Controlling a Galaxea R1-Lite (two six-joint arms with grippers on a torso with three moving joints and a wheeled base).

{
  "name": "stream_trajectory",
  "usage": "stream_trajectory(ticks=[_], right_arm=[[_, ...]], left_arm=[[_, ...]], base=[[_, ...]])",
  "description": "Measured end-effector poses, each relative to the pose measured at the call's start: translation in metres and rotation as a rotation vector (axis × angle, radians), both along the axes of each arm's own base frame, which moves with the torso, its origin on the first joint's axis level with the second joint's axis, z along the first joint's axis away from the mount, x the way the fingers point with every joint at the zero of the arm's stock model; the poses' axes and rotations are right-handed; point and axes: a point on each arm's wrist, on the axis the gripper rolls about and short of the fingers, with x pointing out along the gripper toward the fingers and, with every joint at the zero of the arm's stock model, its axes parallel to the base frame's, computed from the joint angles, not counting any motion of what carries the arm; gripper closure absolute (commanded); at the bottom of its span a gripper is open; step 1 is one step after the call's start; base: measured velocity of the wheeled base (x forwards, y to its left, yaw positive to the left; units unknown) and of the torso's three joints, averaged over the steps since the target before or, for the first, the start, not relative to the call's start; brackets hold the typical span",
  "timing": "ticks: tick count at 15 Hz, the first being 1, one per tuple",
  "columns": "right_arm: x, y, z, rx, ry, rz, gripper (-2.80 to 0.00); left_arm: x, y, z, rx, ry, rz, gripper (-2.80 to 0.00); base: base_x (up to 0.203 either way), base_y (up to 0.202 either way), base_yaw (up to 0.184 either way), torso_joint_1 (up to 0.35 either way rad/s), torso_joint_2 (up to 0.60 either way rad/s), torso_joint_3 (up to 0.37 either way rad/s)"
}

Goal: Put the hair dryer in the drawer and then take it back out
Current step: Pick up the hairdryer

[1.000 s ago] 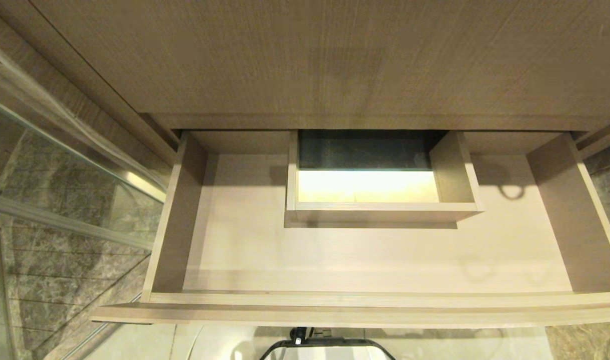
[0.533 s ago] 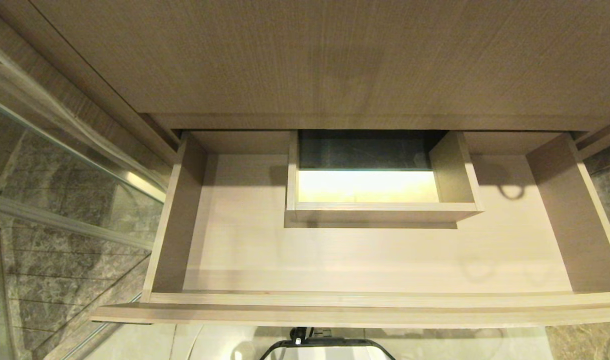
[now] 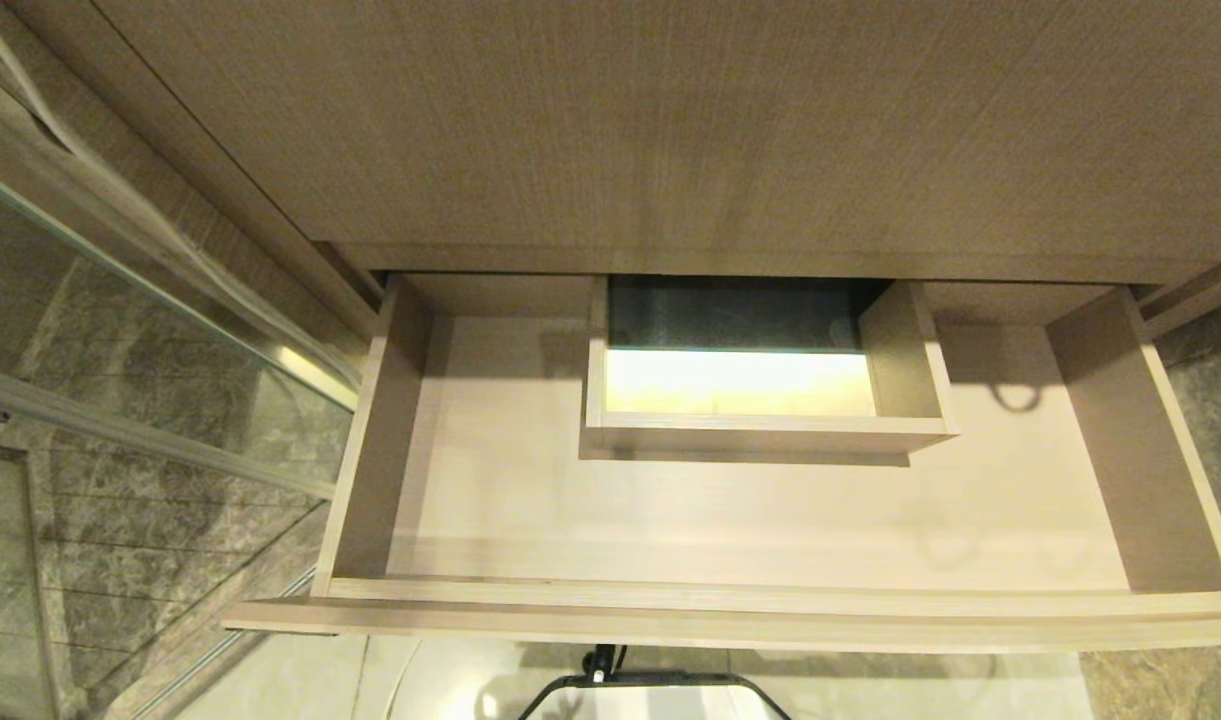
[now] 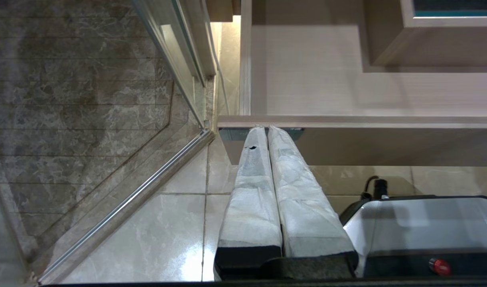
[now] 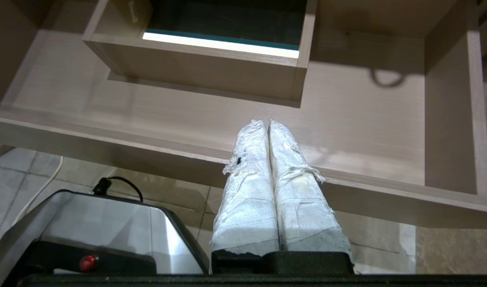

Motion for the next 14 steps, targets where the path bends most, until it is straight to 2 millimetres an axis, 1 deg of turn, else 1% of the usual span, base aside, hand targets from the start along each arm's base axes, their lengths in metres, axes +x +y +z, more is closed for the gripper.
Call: stream_trajectory(ticks=[1,5,8,14], right_arm=[[0.0000,0.0000,0.0000,0.000,0.000,-0.001,0.00],[0.0000,0.0000,-0.0003,0.005,0.004,-0.001,0.00],[0.0000,0.0000,0.0000,0.006,0.001,-0.001,0.00],[0.0000,0.0000,-0.0002,0.006,0.003,0.000,0.00]], left_arm=[[0.0000,0.0000,0.0000,0.000,0.000,0.001,0.00],[0.0000,0.0000,0.0000,0.000,0.000,0.000,0.00],[0.0000,0.0000,0.0002,0.000,-0.002,0.002,0.00],[0.0000,0.0000,0.0001,0.000,0.000,0.002,0.00]], base=[[0.000,0.000,0.000,0.257,-0.46,-0.212],[0.000,0.000,0.000,0.087,-0.48,-0.209],[0.000,0.000,0.000,0.436,-0.49,-0.227],[0.004,-0.009,0.137,0.323,-0.53,-0.243]])
